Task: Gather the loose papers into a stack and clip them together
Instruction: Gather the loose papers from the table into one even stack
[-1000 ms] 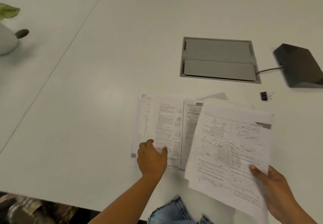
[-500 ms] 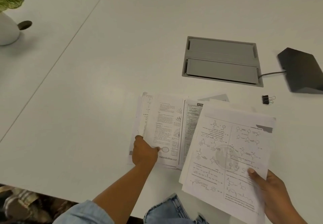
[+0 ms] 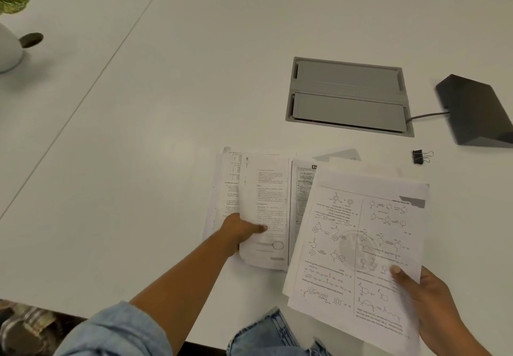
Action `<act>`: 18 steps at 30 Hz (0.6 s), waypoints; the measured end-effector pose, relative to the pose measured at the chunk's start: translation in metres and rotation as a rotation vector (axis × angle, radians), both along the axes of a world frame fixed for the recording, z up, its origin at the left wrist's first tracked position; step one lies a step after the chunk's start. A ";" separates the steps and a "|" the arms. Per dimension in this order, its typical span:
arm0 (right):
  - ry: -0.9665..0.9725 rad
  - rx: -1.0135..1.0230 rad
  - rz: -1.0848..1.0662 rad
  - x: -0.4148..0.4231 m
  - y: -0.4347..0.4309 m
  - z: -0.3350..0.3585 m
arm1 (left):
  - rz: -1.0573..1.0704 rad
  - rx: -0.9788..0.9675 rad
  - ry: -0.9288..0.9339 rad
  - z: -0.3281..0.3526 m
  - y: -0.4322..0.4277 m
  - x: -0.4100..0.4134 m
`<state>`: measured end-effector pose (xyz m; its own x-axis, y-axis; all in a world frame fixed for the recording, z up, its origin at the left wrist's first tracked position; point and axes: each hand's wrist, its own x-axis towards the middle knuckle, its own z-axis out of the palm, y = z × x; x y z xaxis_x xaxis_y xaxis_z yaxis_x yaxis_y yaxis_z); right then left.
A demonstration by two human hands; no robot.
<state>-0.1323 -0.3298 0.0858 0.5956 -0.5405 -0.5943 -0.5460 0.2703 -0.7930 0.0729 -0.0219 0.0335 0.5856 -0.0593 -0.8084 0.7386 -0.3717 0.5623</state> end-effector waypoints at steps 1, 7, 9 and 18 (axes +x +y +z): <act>-0.007 -0.001 0.004 0.000 0.000 0.000 | 0.022 -0.014 -0.037 -0.001 -0.002 0.004; -0.021 0.011 0.019 0.001 0.001 0.003 | -0.053 0.152 -0.330 -0.002 -0.006 0.011; -0.022 0.015 0.018 0.002 0.001 0.004 | -0.040 0.156 -0.383 0.007 0.005 0.015; -0.060 0.032 0.067 0.007 0.011 0.008 | 0.037 0.281 -0.694 0.077 0.099 0.016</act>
